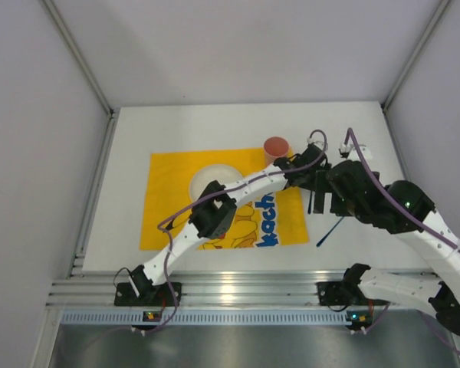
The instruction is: Set the dinner table for one person
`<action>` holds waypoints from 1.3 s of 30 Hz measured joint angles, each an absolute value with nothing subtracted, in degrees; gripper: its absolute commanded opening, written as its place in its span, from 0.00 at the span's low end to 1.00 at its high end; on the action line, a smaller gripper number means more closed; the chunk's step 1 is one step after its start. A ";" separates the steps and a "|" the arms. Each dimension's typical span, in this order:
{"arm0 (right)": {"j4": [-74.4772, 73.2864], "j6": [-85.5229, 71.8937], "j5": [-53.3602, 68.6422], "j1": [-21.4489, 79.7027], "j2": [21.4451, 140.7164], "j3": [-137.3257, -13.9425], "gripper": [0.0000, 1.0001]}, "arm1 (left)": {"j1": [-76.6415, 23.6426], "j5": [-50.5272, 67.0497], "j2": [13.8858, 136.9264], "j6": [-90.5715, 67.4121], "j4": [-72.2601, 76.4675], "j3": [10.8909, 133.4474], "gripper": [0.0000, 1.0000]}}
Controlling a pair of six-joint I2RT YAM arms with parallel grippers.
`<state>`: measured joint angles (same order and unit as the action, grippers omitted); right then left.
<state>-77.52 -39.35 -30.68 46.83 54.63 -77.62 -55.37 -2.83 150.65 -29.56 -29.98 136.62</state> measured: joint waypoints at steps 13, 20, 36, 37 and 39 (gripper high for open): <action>-65.54 -25.17 -28.03 24.40 63.72 -93.93 1.00 | -56.25 3.42 125.23 -30.57 -28.62 114.61 0.76; -58.37 -25.96 -18.06 11.81 74.54 -96.33 0.92 | -56.53 -4.51 98.98 -30.68 -31.22 99.11 0.75; -46.30 -30.15 -7.46 10.81 105.71 -83.22 0.56 | -56.38 -21.34 73.47 -37.89 -47.44 80.23 0.75; -45.71 -30.11 -7.62 10.81 107.33 -83.53 0.54 | -56.38 -22.11 72.18 -38.26 -48.49 80.25 0.75; -44.47 -29.98 -7.92 10.81 110.61 -83.79 0.47 | -56.38 -23.35 70.48 -38.89 -50.22 80.31 0.75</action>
